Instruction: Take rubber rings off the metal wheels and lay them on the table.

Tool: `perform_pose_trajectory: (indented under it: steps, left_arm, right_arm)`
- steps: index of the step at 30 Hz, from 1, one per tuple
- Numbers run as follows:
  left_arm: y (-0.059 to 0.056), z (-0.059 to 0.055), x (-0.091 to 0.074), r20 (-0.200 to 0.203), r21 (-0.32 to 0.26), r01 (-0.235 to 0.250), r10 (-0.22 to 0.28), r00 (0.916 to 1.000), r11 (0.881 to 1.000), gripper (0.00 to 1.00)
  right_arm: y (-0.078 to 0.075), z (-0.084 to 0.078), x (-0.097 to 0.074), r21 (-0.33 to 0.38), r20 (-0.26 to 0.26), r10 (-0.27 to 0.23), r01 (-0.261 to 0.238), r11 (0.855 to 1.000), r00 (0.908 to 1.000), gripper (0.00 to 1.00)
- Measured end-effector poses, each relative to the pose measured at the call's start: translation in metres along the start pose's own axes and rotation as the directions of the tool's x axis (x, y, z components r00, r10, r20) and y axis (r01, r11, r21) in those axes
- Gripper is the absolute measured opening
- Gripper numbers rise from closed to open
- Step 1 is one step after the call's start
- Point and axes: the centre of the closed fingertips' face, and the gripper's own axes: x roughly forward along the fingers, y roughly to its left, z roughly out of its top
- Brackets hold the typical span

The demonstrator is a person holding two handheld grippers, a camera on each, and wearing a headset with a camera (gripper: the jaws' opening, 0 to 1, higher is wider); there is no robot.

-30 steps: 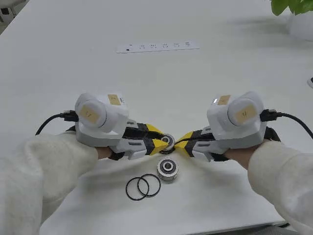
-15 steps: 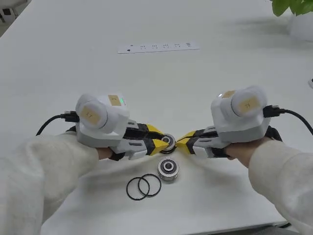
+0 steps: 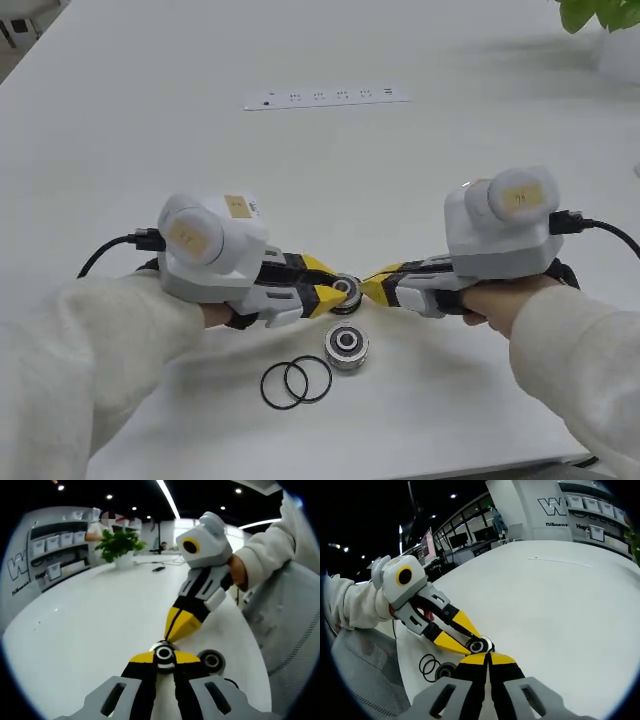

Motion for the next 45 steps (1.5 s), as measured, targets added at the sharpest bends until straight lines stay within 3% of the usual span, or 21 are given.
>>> perform_pose_trajectory:
  steps: [9,38,45]
  left_arm:
    - [0.002,-0.001,0.000,-0.004,0.005,-0.008,0.008,1.0000,1.000,0.13]
    - [0.004,-0.002,0.001,-0.004,0.015,-0.013,0.013,0.9999,1.000,0.13]
    - [0.003,-0.002,0.001,-0.004,0.017,-0.016,0.016,0.9999,1.000,0.13]
  right_arm:
    - [0.000,0.000,0.000,-0.022,-0.013,-0.015,0.014,1.000,0.9998,0.00]
    - [0.004,0.006,0.001,-0.027,0.005,0.013,-0.013,1.000,0.9999,0.00]
    - [0.008,0.007,0.003,-0.066,0.003,0.022,-0.021,0.998,0.9998,0.00]
